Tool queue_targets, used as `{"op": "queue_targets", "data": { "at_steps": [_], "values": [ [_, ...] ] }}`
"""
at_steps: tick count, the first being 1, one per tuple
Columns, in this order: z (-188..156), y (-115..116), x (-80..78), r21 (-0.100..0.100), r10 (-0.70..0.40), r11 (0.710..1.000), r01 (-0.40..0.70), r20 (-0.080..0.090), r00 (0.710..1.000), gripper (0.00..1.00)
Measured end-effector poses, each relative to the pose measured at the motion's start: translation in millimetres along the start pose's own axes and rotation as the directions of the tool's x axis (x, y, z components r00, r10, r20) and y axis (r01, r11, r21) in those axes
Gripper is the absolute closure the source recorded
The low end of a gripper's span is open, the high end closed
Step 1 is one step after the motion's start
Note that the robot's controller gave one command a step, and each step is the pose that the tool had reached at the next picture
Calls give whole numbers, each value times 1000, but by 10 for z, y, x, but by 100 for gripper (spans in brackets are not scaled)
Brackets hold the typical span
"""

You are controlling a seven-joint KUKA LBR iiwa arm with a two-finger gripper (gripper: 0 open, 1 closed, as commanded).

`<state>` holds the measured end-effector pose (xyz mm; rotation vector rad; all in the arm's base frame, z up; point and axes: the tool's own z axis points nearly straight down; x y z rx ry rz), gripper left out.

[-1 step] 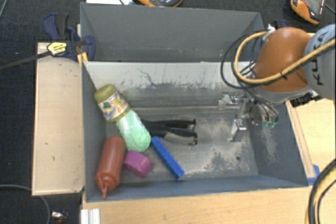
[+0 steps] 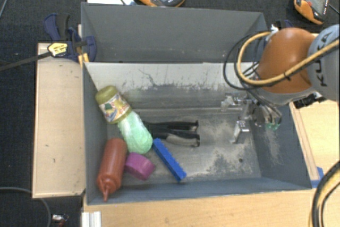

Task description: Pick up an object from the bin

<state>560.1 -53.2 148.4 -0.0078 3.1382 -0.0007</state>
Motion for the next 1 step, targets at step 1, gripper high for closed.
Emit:
{"op": "queue_targets", "data": {
  "at_steps": [1],
  "values": [
    [789, 805, 82, -3, -96, 995, 96, 1, 995, 0]
  ]
}}
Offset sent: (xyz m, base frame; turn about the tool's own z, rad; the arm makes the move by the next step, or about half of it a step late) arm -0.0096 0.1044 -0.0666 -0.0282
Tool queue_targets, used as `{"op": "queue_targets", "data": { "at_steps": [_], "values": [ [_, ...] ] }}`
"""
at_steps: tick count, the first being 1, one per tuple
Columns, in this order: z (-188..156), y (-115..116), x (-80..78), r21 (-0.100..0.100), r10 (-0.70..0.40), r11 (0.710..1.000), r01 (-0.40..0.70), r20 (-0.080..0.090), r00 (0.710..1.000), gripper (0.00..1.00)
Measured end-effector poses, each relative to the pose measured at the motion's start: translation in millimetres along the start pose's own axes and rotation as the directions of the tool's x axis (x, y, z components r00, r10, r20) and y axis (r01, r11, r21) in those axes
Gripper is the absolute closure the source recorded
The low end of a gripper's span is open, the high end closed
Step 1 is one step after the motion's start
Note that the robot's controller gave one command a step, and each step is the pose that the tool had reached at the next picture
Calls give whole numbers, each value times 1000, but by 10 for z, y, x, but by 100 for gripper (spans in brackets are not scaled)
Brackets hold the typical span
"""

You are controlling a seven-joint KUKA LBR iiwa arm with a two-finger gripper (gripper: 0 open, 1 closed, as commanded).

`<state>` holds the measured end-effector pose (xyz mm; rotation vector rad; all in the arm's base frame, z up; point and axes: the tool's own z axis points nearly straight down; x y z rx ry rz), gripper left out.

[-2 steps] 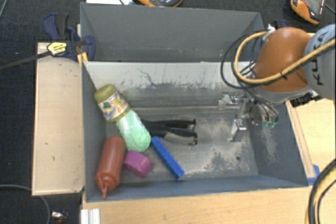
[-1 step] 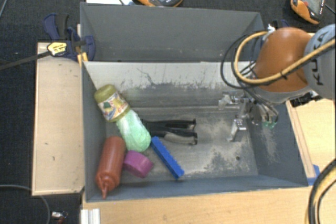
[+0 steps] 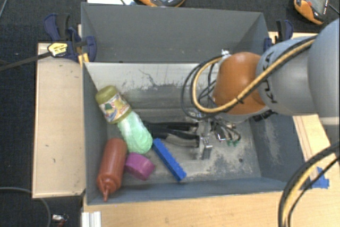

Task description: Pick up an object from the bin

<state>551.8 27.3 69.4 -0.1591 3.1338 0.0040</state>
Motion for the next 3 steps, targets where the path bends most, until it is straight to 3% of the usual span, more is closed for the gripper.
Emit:
{"op": "queue_targets", "data": {
  "at_steps": [1, 2, 3],
  "values": [
    [-131, 249, -19, 6, 67, 998, -67, 13, 998, 0],
    [-1061, 283, 325, 2, 72, 997, -72, 12, 997, 0],
    [-852, 274, 269, 2, 104, 995, -104, 18, 994, 0]
  ]
}}
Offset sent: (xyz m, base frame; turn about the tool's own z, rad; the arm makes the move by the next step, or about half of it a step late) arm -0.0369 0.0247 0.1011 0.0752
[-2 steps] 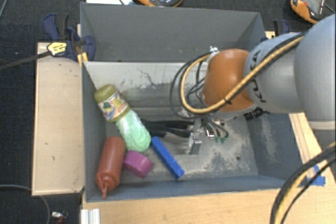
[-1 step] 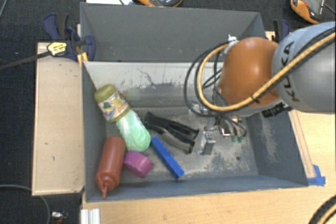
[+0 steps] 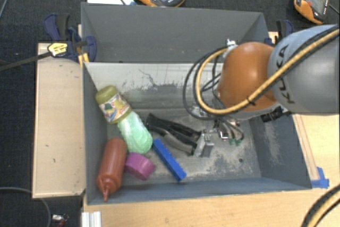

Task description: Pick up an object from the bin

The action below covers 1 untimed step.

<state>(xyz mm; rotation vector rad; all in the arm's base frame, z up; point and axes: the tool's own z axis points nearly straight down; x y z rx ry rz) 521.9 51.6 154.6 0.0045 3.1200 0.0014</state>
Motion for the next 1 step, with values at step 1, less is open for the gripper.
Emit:
{"op": "queue_targets", "data": {
  "at_steps": [1],
  "values": [
    [-8, 59, 201, 0, -161, 987, 161, -3, 987, 0]
  ]
}}
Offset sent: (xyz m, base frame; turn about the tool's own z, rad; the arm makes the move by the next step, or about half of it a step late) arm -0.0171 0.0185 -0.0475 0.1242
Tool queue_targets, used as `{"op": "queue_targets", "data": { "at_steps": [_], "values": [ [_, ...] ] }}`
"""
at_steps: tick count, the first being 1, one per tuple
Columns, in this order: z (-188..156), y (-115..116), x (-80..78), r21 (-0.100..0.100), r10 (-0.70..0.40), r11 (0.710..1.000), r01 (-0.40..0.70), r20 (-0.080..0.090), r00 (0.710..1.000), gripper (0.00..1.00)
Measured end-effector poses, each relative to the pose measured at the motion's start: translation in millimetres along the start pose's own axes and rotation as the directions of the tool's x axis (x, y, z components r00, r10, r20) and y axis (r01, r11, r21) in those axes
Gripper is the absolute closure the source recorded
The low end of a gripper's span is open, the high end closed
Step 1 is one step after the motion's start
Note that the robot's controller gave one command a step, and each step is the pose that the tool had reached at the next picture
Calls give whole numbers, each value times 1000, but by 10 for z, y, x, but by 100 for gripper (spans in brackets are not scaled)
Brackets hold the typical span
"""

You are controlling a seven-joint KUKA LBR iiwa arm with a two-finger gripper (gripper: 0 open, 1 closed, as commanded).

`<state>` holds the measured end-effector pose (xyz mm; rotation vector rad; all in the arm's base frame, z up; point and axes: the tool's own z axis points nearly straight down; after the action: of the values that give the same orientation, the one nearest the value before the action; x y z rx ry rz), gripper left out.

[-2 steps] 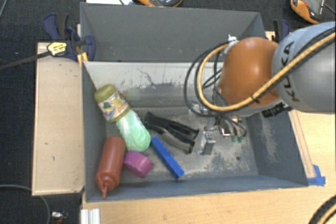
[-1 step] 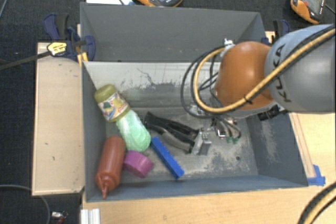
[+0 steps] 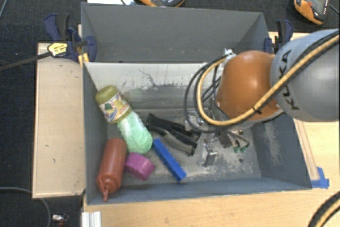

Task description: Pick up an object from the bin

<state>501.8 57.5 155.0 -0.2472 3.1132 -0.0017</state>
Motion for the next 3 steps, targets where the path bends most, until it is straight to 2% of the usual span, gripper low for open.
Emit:
{"op": "queue_targets", "data": {
  "at_steps": [1, 2, 3],
  "values": [
    [451, 112, -45, 1, 281, 960, -281, -6, 960, 0],
    [-591, 229, -231, 0, 120, 993, -120, 0, 993, 0],
    [347, -301, -547, 1, 227, 974, -227, -5, 974, 0]
  ]
}}
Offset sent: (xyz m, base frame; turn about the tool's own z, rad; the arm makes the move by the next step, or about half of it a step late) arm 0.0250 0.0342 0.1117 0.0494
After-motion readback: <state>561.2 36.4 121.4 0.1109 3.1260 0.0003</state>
